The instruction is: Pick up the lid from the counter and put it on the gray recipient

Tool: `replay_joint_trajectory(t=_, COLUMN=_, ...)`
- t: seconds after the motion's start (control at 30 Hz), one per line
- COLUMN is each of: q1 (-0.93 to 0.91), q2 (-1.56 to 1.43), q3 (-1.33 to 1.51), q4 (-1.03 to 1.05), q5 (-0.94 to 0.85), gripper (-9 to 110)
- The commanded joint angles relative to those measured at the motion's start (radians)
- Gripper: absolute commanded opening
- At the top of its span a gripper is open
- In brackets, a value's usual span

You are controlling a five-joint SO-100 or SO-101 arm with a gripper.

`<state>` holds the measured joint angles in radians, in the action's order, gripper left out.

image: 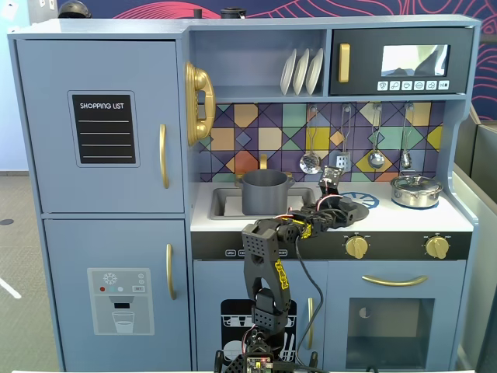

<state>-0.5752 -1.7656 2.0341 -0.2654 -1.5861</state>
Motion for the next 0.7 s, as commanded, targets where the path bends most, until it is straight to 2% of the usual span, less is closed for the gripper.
replay_joint_trajectory(t=0.0, q1=0.008, q2=-0.011, q3=-0.069, q4=-0.038, q5=0.011, gripper=0)
replay_joint_trajectory(t=0.33, q1=0.009, q2=-0.1, q3=-0.087, q4=-0.052, q5=-0.015, gripper=0)
replay_joint_trajectory(t=0.67, q1=0.032, q2=-0.184, q3=-0.161, q4=0.037, q5=-0.032, gripper=0)
